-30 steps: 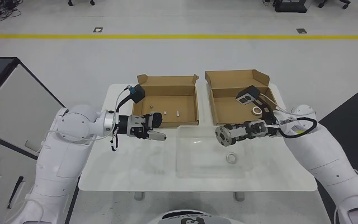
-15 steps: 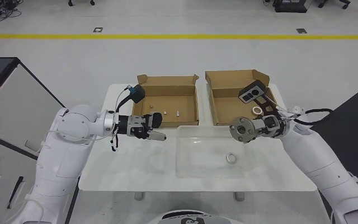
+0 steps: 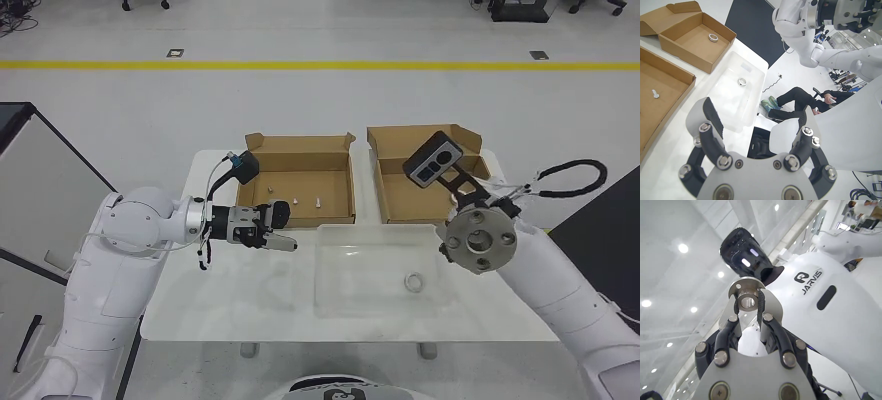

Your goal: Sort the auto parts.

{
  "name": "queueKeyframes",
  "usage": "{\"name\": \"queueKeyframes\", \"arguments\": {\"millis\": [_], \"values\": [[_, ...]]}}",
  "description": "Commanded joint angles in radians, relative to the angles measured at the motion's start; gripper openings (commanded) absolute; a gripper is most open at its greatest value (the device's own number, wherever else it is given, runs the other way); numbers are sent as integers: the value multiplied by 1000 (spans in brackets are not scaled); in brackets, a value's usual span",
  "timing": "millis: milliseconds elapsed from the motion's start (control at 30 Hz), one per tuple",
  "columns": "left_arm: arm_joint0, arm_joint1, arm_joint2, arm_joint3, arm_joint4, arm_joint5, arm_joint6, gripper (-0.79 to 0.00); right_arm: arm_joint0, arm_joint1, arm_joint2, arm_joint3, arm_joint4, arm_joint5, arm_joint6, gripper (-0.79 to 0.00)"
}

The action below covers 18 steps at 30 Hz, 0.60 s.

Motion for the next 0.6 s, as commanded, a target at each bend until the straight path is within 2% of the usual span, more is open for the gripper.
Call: {"name": "queueKeyframes", "arguments": {"millis": [0, 100, 567], "values": [[0, 0, 0, 0, 0, 0, 0, 0, 7, -10, -14, -5, 27, 27, 0, -785], [0, 0, 0, 0, 0, 0, 0, 0, 16, -25, -37, -1, 59, 66, 0, -785], [0, 0, 0, 0, 0, 0, 0, 0, 16, -25, -37, -1, 59, 66, 0, -785]]}}
